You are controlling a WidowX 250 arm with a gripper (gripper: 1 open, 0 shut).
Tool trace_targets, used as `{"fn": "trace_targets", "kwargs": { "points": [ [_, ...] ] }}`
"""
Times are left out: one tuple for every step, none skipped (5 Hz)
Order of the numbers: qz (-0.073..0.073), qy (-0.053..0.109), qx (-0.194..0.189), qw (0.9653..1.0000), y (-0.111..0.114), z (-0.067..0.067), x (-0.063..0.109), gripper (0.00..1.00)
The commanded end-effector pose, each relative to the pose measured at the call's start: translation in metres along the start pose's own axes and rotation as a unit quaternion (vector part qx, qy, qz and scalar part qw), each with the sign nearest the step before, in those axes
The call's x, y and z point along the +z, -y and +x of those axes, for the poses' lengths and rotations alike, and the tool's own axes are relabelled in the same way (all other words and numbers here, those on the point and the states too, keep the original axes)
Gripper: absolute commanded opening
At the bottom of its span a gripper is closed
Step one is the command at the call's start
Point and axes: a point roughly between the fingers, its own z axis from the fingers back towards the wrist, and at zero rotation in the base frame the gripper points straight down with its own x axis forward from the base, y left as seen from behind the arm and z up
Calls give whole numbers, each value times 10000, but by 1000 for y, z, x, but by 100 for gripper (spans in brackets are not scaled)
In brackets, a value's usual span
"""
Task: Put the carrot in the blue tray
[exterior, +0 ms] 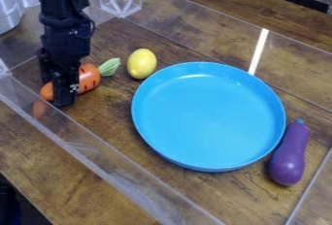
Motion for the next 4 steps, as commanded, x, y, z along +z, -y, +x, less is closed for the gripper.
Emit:
{"fn": "trace_targets", "kwargs": {
  "points": [
    [219, 196, 42, 9996, 7, 2, 32, 0],
    [331, 308, 35, 9990, 15, 5, 52, 0],
    [491, 491, 67, 9976, 30, 5, 89, 0],
    [633, 708, 98, 9954, 49, 5, 125, 0]
  ]
}}
